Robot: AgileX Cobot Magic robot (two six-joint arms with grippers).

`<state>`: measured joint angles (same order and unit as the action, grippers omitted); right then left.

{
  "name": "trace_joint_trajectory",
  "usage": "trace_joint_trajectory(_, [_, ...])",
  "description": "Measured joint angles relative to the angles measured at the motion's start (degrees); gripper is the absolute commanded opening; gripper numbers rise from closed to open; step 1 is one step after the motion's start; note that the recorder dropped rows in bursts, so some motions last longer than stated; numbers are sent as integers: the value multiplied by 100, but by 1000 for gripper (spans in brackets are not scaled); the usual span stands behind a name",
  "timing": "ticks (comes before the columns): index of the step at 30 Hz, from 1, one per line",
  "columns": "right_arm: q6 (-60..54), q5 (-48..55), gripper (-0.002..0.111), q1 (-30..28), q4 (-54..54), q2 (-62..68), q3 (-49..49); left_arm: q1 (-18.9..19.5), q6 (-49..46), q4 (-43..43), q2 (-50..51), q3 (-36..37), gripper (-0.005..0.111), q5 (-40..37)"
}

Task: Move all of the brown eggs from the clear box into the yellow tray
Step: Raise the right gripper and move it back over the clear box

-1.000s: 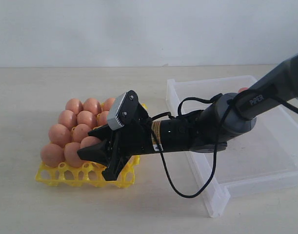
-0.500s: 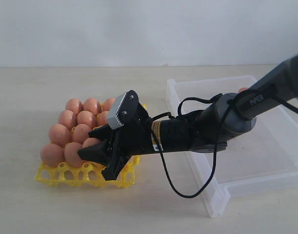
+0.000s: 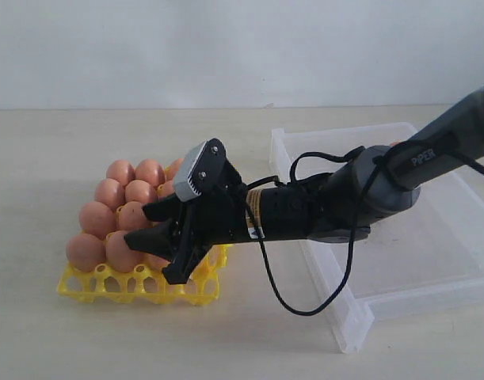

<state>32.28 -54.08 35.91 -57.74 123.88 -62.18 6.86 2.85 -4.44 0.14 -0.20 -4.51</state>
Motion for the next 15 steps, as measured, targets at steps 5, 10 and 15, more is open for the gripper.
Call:
trace_joint_trajectory(5, [498, 94, 44, 0, 0, -647, 0, 0, 0, 0, 0, 0, 4, 0])
trace_joint_trajectory(10, [1214, 1617, 3, 0, -28, -1533, 0, 0, 0, 0, 0, 0, 4, 0])
trace_joint_trajectory(15, [1260, 4869, 0, 0, -135, -2271, -46, 0, 0, 0, 0, 0, 4, 0])
